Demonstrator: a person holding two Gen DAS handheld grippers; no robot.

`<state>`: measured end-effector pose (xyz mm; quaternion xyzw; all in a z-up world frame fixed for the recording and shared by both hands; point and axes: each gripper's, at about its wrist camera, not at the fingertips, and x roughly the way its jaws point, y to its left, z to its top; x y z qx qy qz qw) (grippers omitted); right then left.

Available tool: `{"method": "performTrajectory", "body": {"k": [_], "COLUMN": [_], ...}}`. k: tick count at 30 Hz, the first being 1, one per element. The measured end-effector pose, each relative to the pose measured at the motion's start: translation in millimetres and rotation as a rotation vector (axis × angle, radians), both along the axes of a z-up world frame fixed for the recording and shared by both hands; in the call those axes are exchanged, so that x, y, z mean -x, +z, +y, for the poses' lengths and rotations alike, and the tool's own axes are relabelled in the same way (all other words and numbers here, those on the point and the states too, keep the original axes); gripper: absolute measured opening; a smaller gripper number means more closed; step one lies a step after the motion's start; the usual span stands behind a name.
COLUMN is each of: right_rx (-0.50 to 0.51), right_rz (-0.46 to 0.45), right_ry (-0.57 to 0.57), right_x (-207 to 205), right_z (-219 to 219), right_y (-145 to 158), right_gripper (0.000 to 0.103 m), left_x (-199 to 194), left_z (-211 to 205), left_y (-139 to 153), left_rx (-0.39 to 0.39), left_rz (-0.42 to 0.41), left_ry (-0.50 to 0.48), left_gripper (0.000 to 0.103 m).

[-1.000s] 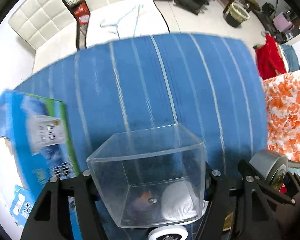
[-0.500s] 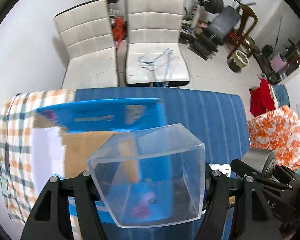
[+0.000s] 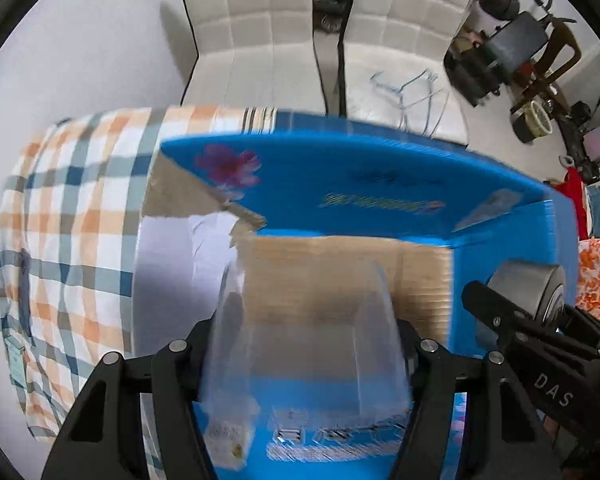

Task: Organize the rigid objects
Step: 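Carry the clear cube and silver tin into the blue box and release both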

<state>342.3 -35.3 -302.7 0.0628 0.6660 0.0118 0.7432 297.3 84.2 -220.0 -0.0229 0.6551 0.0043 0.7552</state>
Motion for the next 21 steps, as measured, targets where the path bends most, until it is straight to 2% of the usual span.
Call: {"method": "performTrajectory", "body": {"k": [4, 6, 12, 19, 21], "right_rx": [0.057, 0.081, 0.093, 0.061, 0.055], "right_rz": [0.029, 0.038, 0.059, 0.109, 0.098], "right_ry": [0.000, -0.002, -0.038, -0.050, -0.048], "right_x": [-11.0, -13.3, -23.0, -22.7, -19.1], "right_z": [8.5, 10.9, 7.8, 1.0, -1.0], "right_y": [-32.8, -44.7, -66.9, -70.0, -64.7], "right_gripper": [0.073, 0.073, 0.073, 0.074, 0.076], "left_x": [-7.7, -10.8, -26.5, -33.9, -32.3], "left_z": [11.1, 12.3, 5.1, -1.3, -4.5], "left_y": [-34.4, -46.5, -46.3, -42.1, -42.7], "left_rx": [0.022, 0.030, 0.063, 0.124, 0.139], "left_rz": [0.054, 0.044, 0.033, 0.023, 0.027], "left_ry": [-0.009, -0.017, -0.029, -0.017, -0.019], "left_gripper": [0.062, 0.063, 0.063, 0.063, 0.063]}}
